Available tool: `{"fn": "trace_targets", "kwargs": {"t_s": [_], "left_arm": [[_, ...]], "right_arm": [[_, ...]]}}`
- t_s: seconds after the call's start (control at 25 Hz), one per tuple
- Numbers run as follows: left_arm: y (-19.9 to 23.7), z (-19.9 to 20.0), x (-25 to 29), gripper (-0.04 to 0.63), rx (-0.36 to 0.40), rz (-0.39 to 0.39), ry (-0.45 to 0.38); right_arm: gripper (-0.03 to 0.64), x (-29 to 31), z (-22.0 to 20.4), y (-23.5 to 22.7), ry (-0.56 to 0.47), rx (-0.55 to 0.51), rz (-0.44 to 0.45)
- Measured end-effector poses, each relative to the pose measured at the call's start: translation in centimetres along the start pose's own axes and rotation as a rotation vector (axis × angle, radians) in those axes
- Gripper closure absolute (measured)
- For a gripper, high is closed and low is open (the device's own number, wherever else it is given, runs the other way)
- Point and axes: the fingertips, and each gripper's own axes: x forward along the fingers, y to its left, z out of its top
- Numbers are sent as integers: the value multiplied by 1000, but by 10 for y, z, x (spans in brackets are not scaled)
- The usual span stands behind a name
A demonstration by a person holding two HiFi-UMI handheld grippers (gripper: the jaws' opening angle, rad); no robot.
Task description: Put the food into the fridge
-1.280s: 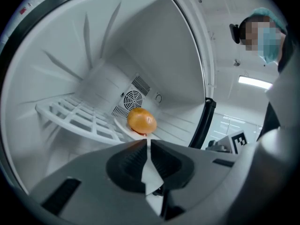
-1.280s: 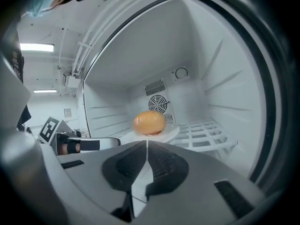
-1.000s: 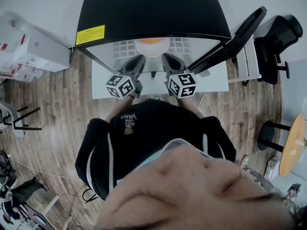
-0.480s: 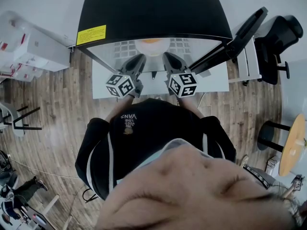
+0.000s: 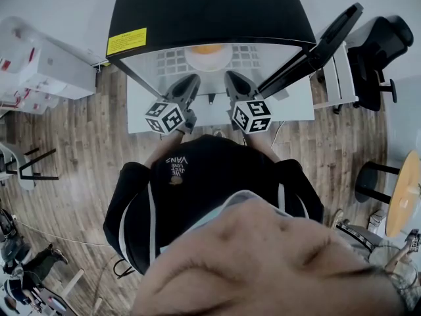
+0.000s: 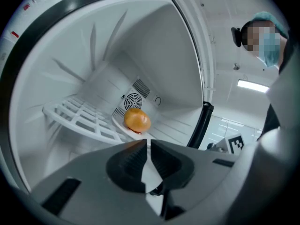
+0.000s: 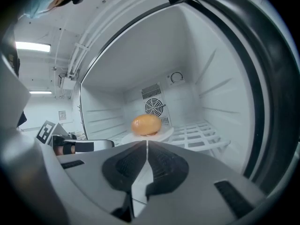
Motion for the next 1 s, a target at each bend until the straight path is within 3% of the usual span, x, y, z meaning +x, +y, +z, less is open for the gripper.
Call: {"fn": "trace_targets", "kwargs": {"t_s": [1.0], "left_arm": [[-25, -28, -67, 560, -10, -67, 56]], "right_arm": [[597, -59, -30, 51, 2, 15, -92]]}}
